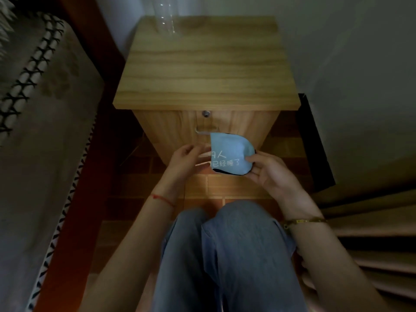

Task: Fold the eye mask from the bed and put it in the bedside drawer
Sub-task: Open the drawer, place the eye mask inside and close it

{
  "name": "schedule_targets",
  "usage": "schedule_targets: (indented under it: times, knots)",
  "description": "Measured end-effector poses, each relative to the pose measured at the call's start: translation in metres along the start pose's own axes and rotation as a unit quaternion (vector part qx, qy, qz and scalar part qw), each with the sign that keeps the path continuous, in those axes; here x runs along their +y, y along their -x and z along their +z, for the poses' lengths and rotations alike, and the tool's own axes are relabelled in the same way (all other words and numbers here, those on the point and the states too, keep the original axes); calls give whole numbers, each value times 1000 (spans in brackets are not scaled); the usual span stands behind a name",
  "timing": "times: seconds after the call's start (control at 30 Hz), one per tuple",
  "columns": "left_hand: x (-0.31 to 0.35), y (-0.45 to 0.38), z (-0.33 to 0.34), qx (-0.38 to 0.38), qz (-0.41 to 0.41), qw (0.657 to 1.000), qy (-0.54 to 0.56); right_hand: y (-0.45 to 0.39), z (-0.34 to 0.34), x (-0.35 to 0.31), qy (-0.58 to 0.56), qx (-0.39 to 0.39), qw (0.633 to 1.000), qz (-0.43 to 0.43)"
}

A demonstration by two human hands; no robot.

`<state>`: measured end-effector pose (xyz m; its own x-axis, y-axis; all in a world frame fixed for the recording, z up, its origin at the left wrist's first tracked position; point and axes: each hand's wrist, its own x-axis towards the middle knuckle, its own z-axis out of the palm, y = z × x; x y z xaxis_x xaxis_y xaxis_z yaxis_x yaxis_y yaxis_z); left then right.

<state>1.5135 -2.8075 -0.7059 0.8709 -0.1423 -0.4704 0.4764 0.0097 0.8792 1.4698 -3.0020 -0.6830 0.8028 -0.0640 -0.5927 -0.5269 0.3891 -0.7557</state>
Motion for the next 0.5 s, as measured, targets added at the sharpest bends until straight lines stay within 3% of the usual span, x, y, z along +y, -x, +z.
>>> schedule_targets:
  times: [0.27, 0.5]
  knots:
    - [1, -83, 5, 12, -111, 992, 58, -10, 7, 2, -6, 1, 1000, -16]
    - [-7, -90, 15, 52, -98, 989, 100, -15, 9, 6, -16, -8, 1000, -21]
